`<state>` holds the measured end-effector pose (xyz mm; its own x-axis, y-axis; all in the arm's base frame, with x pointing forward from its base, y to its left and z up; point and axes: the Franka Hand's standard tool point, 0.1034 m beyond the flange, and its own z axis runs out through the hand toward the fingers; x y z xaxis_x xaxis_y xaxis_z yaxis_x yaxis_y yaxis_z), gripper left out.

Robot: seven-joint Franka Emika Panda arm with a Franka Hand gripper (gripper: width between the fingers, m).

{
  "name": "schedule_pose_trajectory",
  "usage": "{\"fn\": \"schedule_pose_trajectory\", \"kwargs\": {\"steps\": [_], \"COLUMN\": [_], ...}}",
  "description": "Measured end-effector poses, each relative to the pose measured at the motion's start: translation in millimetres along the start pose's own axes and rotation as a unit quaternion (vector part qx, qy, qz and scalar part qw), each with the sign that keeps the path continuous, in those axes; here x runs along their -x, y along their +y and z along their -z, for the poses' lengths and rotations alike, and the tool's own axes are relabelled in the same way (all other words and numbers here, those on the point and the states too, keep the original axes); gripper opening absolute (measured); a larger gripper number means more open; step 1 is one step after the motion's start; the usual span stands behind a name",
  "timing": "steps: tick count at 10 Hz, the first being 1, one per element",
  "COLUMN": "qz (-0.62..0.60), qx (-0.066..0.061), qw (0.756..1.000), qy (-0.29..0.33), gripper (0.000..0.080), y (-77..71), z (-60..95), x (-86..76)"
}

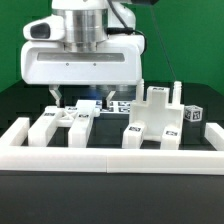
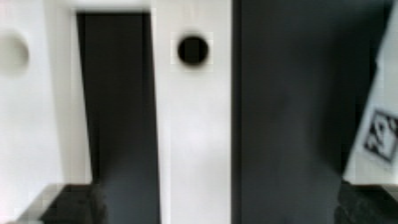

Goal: Assemble chair

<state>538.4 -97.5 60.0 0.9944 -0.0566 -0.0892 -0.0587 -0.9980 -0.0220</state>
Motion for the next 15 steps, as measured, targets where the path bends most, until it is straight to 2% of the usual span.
{"fn": "schedule_pose_trajectory", "kwargs": {"steps": [1,4,5,7,10,15], "qz": [0.0,0.006,0.028,0.031,0.034,0.037], "qx": [0.004,0.005,0.015,0.019,0.02,0.023], "qw": [1.0,1.0,0.999,0.999,0.999,0.999], "qy": [0.004,0.007,0.024,0.023,0.019,0.01], "gripper": [0.0649,0.0649,0.0649,0.0649,0.0649,0.0649], "y": [0.0,0.8,7.0,9.7,8.1,4.5], "z": [-7.5,-8.6,-15.1,-23.0,-30.4,-51.7], "x": [4.4,2.3,-2.4,-8.9,-11.7,-3.5]}}
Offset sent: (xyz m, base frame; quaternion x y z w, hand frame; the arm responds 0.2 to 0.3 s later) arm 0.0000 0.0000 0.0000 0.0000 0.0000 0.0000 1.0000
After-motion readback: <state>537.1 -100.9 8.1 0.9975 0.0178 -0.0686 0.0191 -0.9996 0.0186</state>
